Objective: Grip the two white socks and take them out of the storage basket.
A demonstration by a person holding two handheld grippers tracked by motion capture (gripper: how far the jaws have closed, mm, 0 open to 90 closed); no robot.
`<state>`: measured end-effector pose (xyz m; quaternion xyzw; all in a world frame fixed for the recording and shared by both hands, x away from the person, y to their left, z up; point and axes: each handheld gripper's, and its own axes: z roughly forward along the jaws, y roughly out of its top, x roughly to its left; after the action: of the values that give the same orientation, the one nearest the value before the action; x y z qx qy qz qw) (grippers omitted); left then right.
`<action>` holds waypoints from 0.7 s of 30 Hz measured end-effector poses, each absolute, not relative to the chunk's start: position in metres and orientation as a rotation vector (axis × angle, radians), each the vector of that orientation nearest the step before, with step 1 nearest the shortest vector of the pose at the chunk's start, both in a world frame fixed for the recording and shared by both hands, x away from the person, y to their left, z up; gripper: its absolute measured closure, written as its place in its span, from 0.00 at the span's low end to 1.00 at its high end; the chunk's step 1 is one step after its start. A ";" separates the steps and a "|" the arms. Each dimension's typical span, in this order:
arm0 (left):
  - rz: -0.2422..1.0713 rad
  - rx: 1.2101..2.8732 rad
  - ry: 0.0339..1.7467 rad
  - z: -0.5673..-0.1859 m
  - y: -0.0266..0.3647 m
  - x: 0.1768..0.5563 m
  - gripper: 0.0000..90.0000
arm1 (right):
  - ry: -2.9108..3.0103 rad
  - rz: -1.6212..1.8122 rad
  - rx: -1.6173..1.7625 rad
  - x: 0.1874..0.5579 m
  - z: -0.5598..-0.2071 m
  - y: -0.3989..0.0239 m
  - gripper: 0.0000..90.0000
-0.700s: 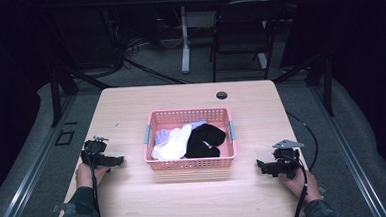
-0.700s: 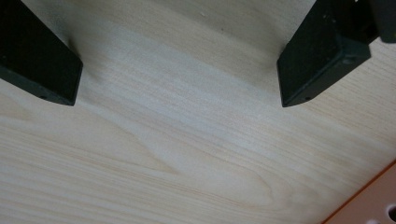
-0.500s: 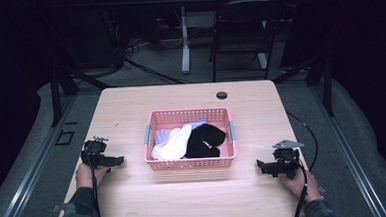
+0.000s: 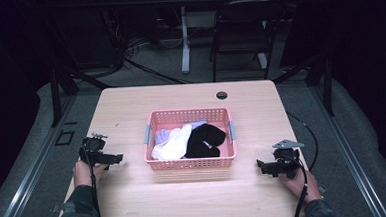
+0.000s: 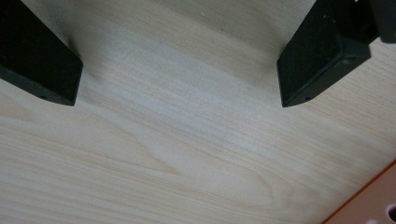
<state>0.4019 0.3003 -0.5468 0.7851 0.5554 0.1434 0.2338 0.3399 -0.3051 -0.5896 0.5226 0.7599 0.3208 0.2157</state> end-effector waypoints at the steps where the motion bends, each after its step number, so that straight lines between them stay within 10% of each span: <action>1: 0.392 2.149 1.511 -0.541 0.298 0.401 0.00 | 2.105 0.889 1.449 0.340 -0.590 -0.305 0.00; 21: 0.453 2.183 1.345 -0.473 0.259 0.396 0.00 | 2.119 0.886 1.443 0.341 -0.589 -0.305 0.00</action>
<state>0.3962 0.2591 -0.4732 0.8083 0.4980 0.1677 0.2656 0.3405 -0.3055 -0.5892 0.5197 0.7633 0.3191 0.2130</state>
